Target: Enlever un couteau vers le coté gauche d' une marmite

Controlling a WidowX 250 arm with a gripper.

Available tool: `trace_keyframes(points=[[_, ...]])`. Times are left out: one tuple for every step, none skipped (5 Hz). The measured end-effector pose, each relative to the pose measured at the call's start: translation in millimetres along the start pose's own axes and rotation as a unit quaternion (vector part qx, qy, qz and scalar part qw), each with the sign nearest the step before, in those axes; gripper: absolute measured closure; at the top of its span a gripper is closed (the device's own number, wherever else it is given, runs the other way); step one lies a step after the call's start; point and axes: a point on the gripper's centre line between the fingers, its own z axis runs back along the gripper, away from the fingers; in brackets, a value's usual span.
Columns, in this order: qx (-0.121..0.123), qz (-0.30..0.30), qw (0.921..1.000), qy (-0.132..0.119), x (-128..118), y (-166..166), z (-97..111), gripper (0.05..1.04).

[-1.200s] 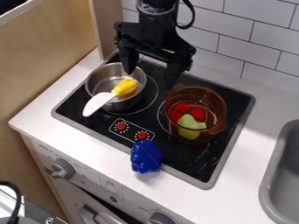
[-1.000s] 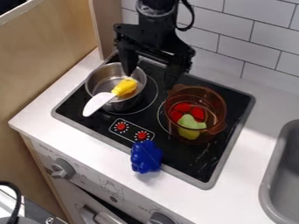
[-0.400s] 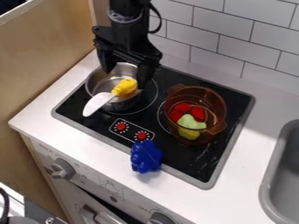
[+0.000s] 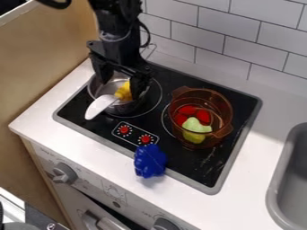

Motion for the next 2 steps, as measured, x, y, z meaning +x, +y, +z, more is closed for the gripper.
trace_keyframes(points=[[0.002, -0.006, 0.9999, -0.012, 0.5, 4.1, -7.8, 0.083], [0.0, -0.009, 0.9998, -0.016, 1.4, 6.4, -15.5, 0.083]])
